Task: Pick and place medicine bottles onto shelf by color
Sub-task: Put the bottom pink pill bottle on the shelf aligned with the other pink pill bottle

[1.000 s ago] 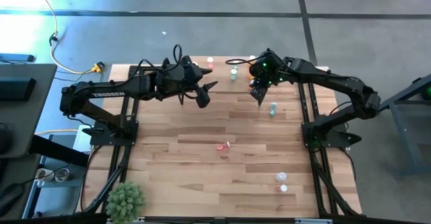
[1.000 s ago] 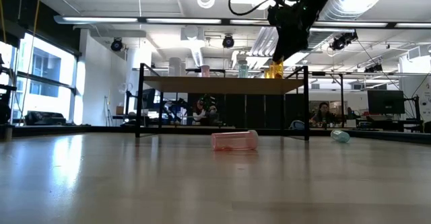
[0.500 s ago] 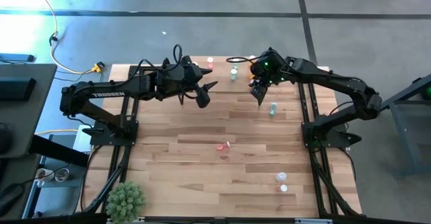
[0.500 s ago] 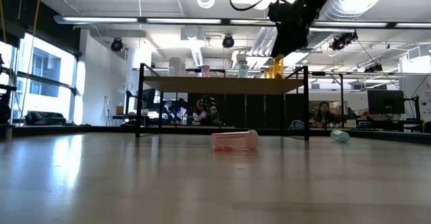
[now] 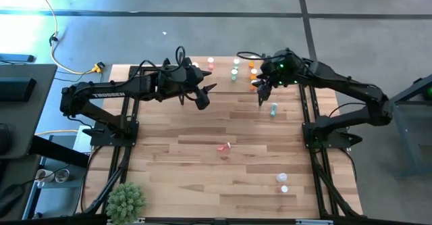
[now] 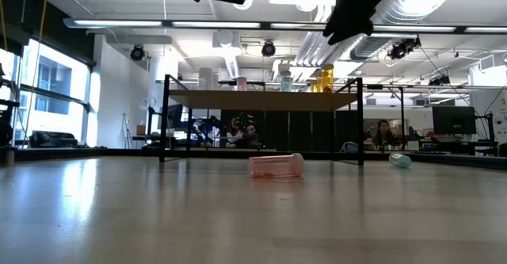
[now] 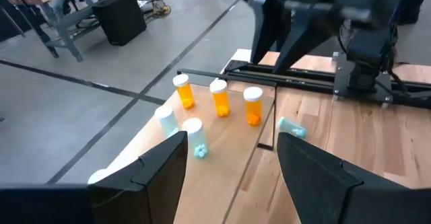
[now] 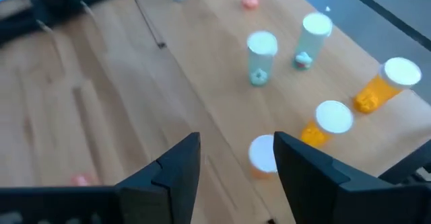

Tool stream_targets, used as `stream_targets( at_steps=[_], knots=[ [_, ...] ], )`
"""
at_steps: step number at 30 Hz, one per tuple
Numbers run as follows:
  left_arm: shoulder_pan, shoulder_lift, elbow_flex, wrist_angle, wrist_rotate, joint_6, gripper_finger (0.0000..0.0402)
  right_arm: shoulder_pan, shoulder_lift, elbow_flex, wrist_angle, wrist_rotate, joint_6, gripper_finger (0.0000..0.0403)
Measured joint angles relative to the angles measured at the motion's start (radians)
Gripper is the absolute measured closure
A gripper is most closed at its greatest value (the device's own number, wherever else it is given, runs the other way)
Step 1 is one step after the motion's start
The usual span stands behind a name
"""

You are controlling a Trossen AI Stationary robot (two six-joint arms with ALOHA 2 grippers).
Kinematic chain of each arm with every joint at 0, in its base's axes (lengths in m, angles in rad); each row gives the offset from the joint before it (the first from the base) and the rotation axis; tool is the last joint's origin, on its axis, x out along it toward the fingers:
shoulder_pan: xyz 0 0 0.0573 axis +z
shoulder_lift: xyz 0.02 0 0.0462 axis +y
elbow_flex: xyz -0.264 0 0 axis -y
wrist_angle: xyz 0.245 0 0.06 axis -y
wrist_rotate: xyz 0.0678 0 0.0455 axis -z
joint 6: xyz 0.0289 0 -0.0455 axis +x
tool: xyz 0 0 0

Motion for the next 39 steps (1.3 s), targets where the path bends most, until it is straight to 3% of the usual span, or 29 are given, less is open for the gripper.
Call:
stream_targets(
  at_steps=[11,20,23,39],
  knots=[
    [0.000,-0.002,0.000,-0.004,0.001,0.102,0.0185,0.148,-0.076,0.001,-0.048,0.000,0.267,0.0224],
    [0.000,-0.030,0.000,-0.058,0.005,0.185,0.0186,0.268,-0.073,0.000,-0.208,0.040,0.558,0.0224],
    [0.000,-0.041,0.000,-0.075,0.004,0.197,0.0186,0.309,-0.073,-0.001,-0.246,0.079,0.653,0.0224],
    [0.000,-0.081,0.000,-0.134,0.003,0.202,0.0186,0.620,-0.073,-0.001,-0.403,0.082,1.110,0.0224]
  ],
)
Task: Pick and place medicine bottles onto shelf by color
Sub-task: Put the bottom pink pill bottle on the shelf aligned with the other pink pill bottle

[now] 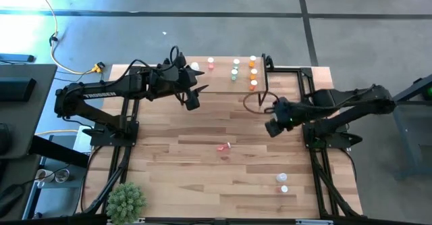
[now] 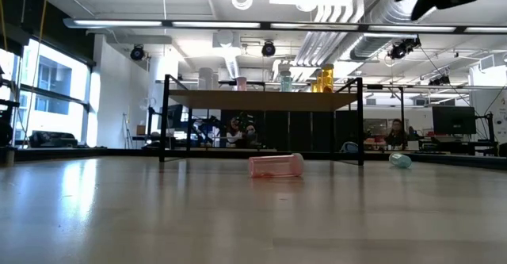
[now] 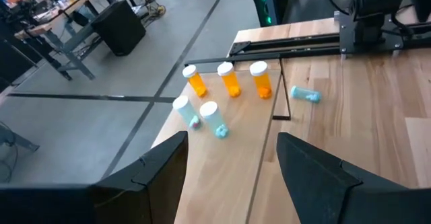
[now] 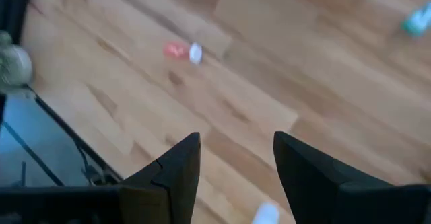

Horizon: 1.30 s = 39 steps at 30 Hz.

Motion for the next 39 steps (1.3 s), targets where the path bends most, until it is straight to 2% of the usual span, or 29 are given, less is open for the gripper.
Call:
stream_targets(
  at_steps=[4,14,20,26,30,39],
  knots=[
    [-0.003,0.000,0.000,-0.015,0.001,-0.035,0.0186,0.089,0.000,0.000,-0.038,0.000,0.056,0.0224],
    [-0.044,0.000,0.000,-0.060,0.001,-0.322,0.0186,0.310,0.000,-0.001,-0.044,-0.001,0.092,0.0224],
    [-0.090,0.001,0.000,-0.093,0.002,-0.439,0.0186,0.471,0.001,-0.001,-0.044,0.006,0.136,0.0224],
    [-0.145,0.001,0.000,-0.108,0.002,-0.483,0.0186,0.663,0.041,-0.001,-0.043,0.106,0.203,0.0224],
    [-0.176,0.001,0.000,-0.110,0.002,-0.481,0.0186,0.770,0.087,-0.001,-0.033,0.120,0.274,0.0224],
    [-0.226,0.001,0.000,-0.119,0.002,-0.530,0.0186,0.904,0.226,-0.001,0.056,0.135,0.328,0.0224]
  ],
)
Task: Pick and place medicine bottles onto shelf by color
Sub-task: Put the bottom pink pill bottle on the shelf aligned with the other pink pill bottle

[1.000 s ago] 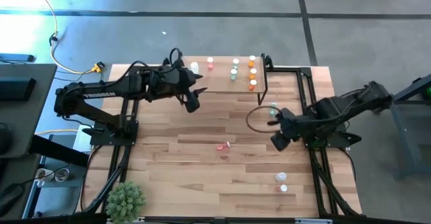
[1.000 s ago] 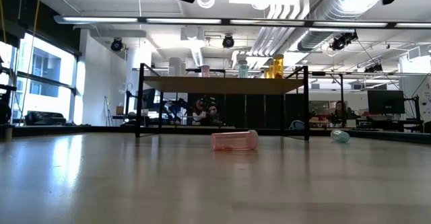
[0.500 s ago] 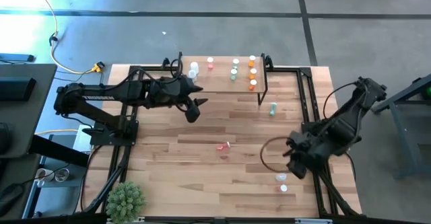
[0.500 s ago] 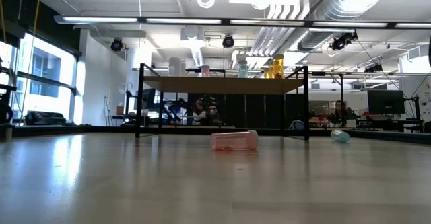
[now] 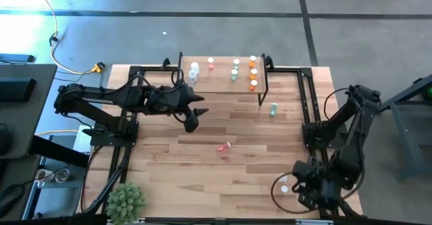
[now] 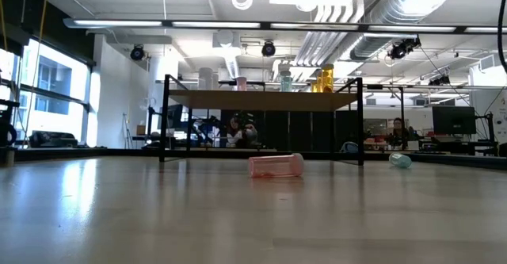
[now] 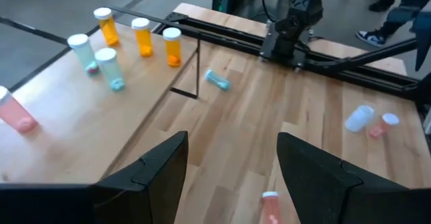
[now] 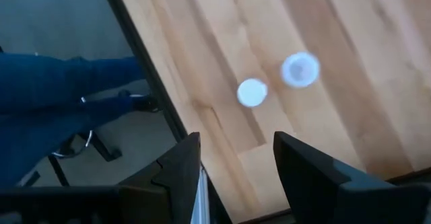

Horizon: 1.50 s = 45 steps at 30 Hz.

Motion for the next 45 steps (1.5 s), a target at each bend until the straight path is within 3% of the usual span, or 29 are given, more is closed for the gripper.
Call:
stream_targets(
  at_steps=[8,22,28,45],
  knots=[
    [-0.027,0.000,0.000,0.000,0.000,-0.031,0.0186,0.069,0.120,0.000,0.102,0.002,0.056,0.0224],
    [-0.053,0.000,0.000,0.001,0.001,-0.047,0.0186,0.158,0.275,0.000,0.237,0.002,0.345,0.0224],
    [-0.053,0.000,0.000,0.001,0.012,-0.047,0.0186,0.160,0.317,0.000,0.253,0.123,0.387,0.0224],
    [-0.053,0.000,0.000,0.001,0.034,-0.026,0.0186,0.196,0.471,0.000,0.219,0.251,0.405,0.0224]
  ],
)
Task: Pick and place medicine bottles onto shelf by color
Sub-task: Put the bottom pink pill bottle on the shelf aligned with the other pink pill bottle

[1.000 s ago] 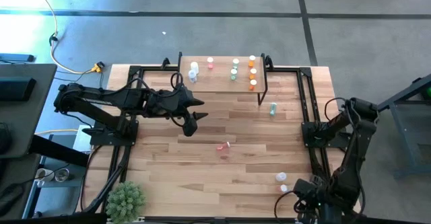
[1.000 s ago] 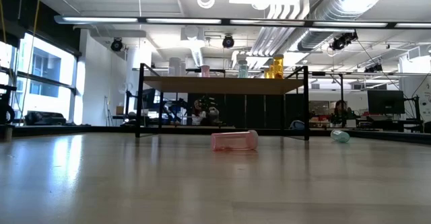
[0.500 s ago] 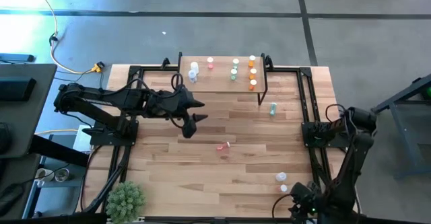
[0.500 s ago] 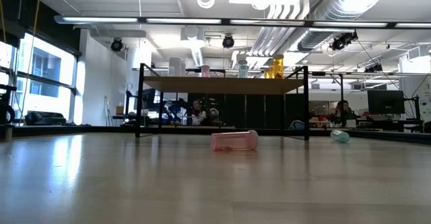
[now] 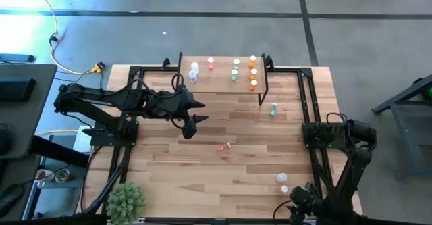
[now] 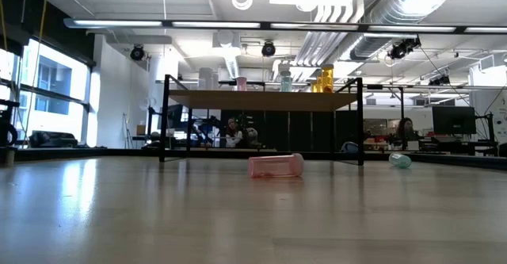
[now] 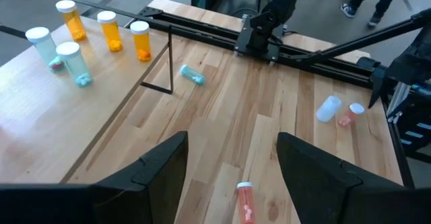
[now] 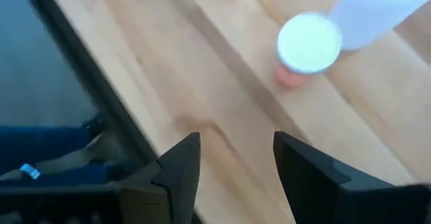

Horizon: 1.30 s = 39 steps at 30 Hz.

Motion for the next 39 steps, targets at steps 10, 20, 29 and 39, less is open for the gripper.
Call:
stream_targets(
  at_steps=[10,20,29,39],
  knots=[
    [0.000,0.000,0.000,0.000,0.000,-0.002,0.0186,0.021,0.089,0.000,-0.049,0.079,0.033,0.0224],
    [0.000,0.000,0.000,0.000,0.000,-0.005,0.0186,0.014,0.141,0.001,-0.109,0.134,0.092,0.0224],
    [0.000,0.000,0.000,0.001,0.000,-0.003,0.0186,-0.023,0.177,0.001,-0.124,0.148,0.091,0.0224],
    [0.000,0.000,0.000,0.001,0.000,-0.002,0.0186,-0.058,0.182,0.001,-0.154,0.147,0.095,0.0241]
  ],
)
